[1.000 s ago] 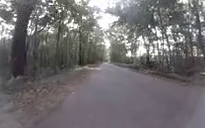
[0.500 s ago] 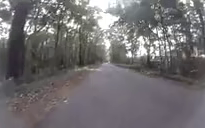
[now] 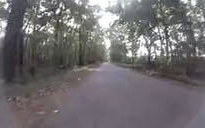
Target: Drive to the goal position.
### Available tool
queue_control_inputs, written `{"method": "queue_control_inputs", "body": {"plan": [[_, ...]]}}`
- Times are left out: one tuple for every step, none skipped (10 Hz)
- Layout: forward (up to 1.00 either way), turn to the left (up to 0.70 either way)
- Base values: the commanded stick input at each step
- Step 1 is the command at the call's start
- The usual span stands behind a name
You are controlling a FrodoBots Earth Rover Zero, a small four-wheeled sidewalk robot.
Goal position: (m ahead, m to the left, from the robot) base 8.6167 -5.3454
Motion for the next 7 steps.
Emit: {"method": "queue_control_inputs", "body": {"plan": [[0.7, -0.01], [0.7, -0.01], [0.7, -0.01], [0.7, -0.01], [0.7, -0.01], [0.7, -0.01], [0.7, -0.01]]}}
